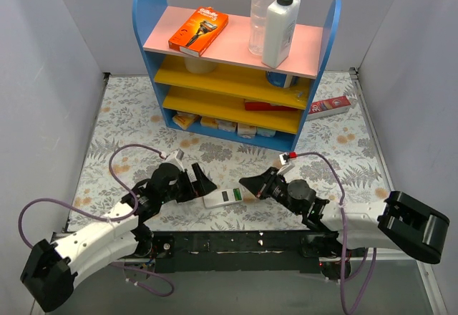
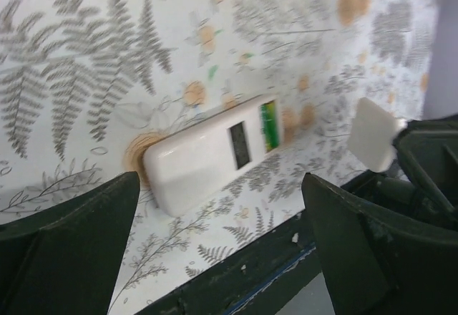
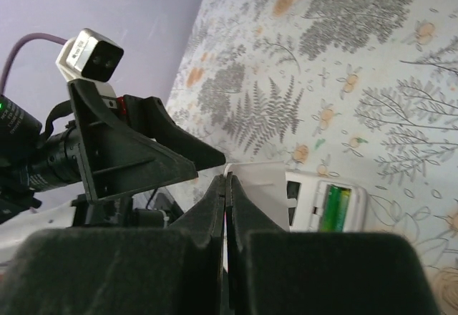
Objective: Load the batteries into the remote control
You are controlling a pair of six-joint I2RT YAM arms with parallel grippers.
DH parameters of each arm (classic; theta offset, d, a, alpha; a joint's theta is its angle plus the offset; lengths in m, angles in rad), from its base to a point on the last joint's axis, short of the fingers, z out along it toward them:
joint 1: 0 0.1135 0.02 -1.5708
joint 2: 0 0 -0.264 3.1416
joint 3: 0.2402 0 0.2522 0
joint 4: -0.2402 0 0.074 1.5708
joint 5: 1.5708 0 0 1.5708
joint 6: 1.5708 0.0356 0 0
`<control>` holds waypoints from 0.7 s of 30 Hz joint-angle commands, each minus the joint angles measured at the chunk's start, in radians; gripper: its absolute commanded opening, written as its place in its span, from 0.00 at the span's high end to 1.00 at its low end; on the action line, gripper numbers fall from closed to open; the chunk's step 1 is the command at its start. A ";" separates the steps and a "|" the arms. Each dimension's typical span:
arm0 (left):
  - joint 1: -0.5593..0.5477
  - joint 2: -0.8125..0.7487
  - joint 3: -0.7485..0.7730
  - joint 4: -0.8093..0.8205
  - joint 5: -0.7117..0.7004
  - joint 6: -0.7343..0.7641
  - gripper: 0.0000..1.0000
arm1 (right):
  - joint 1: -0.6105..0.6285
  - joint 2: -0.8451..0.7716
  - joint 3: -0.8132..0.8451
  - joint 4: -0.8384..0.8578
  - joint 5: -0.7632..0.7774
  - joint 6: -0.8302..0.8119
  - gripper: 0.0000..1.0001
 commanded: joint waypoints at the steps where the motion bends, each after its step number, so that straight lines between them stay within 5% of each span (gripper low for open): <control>1: -0.005 -0.182 -0.020 0.117 -0.023 0.135 0.02 | -0.008 -0.132 0.069 -0.102 -0.014 0.019 0.99; 7: -0.010 -0.311 -0.124 0.481 0.104 0.242 0.02 | -0.017 -0.288 0.177 -0.353 -0.032 0.011 0.99; 14: -0.038 -0.164 -0.270 1.072 0.200 0.414 0.02 | -0.042 -0.429 0.267 -0.583 -0.049 -0.022 0.99; 21: -0.171 0.003 -0.255 1.245 0.200 0.696 0.02 | -0.059 -0.497 0.267 -0.646 -0.066 0.010 0.99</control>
